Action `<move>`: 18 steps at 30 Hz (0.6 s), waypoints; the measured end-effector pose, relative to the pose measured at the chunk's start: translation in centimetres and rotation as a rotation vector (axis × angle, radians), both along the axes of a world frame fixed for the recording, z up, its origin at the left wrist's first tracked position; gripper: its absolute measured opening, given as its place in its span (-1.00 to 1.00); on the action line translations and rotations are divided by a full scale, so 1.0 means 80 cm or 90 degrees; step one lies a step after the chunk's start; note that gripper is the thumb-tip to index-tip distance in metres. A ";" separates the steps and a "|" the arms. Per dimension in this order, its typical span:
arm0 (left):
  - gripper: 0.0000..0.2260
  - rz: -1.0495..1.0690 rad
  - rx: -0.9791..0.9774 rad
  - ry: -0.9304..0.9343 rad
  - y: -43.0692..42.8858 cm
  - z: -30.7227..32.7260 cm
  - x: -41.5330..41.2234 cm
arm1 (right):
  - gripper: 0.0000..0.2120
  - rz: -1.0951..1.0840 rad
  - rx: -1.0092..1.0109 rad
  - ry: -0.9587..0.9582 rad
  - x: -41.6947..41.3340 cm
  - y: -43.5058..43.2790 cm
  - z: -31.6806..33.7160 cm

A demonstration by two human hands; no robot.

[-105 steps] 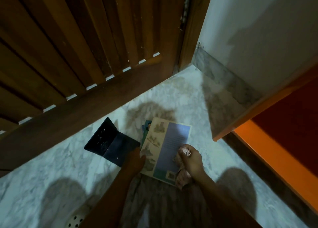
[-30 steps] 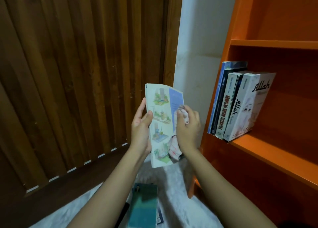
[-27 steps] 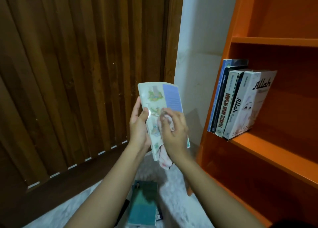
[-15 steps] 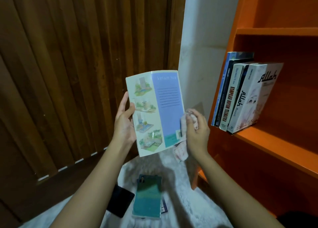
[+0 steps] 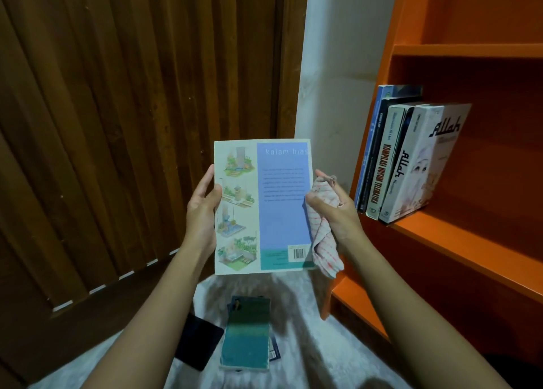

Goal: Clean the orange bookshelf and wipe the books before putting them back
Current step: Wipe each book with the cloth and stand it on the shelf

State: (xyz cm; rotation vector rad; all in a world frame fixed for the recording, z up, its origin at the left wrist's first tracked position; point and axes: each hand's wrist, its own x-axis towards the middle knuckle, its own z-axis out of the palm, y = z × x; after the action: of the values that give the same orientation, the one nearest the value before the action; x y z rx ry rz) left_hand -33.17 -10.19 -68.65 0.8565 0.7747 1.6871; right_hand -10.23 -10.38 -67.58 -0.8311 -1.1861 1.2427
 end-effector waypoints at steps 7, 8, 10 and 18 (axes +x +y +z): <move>-0.60 0.252 -0.023 0.496 0.019 -0.023 0.014 | -0.75 -0.110 -0.015 -0.031 -0.017 0.001 -0.009; -0.59 0.309 -0.023 0.588 0.019 -0.023 0.018 | -0.76 -0.126 -0.004 -0.043 -0.020 0.000 -0.010; -0.59 0.331 -0.004 0.654 0.015 -0.018 0.032 | -0.75 -0.168 0.037 -0.084 -0.025 0.000 -0.014; -0.42 0.034 0.017 0.526 0.006 0.008 0.082 | -0.59 -0.294 0.270 -0.282 -0.057 -0.011 -0.050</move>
State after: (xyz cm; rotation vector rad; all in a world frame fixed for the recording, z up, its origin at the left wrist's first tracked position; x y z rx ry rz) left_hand -26.60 -9.68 -67.99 1.5958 1.3250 1.3606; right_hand -14.79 -11.28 -71.58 -1.0091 -1.4375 0.4158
